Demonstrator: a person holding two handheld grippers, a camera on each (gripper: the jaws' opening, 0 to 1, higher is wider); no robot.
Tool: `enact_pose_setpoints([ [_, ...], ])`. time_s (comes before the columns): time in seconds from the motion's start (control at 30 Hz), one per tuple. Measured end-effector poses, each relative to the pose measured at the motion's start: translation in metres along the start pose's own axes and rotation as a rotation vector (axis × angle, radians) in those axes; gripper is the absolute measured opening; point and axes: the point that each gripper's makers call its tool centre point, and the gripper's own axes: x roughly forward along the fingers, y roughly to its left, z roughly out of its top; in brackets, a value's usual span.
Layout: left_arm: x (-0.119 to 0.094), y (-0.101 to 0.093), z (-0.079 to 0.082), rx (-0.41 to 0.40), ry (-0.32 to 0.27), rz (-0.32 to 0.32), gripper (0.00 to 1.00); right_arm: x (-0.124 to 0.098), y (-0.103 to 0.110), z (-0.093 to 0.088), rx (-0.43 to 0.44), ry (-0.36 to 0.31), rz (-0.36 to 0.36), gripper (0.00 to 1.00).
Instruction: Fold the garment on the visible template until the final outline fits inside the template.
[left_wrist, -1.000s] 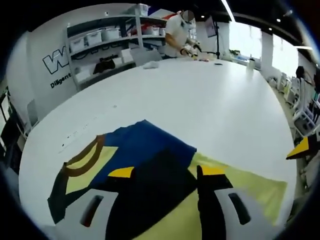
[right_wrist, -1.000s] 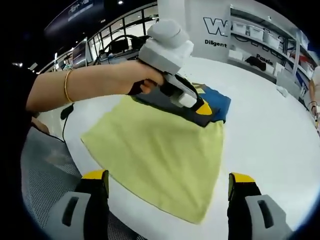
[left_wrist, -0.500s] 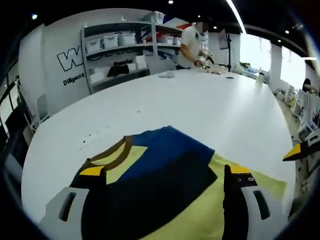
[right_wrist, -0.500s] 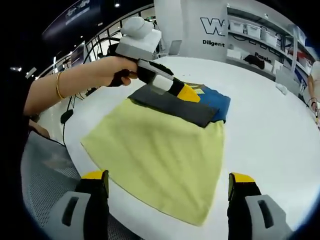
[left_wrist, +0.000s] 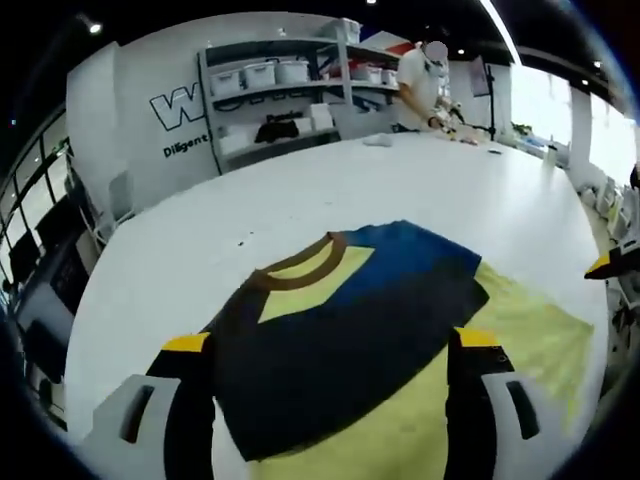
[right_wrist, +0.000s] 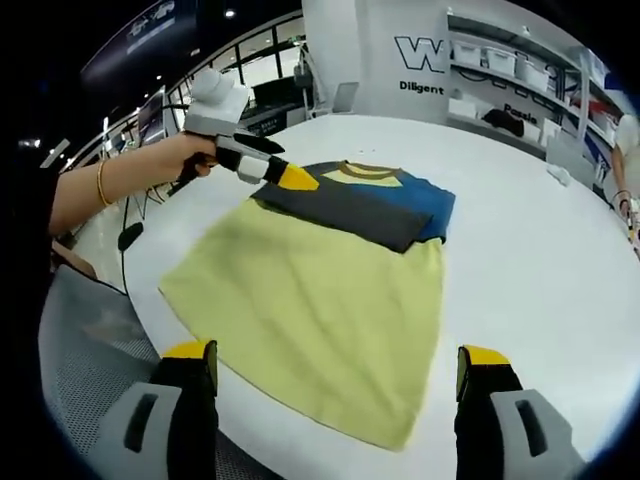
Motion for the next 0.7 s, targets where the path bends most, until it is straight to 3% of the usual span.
enact_pose_setpoints([
  [0.1, -0.005, 0.021, -0.02, -0.026, 0.066, 0.052, 0.96, 0.0, 0.001, -0.001, -0.002, 0.002, 0.002, 0.99],
  [0.33, -0.013, 0.047, -0.041, -0.063, 0.088, 0.106, 0.87, -0.001, 0.002, 0.001, -0.018, -0.006, 0.0, 0.99],
  [0.6, -0.016, 0.063, -0.075, -0.131, 0.143, 0.116, 0.72, -0.002, 0.002, 0.001, -0.015, -0.009, 0.001, 0.99],
  [0.7, -0.019, 0.062, -0.08, -0.138, 0.138, 0.117, 0.61, -0.003, 0.002, 0.001, -0.016, -0.007, -0.001, 0.98],
])
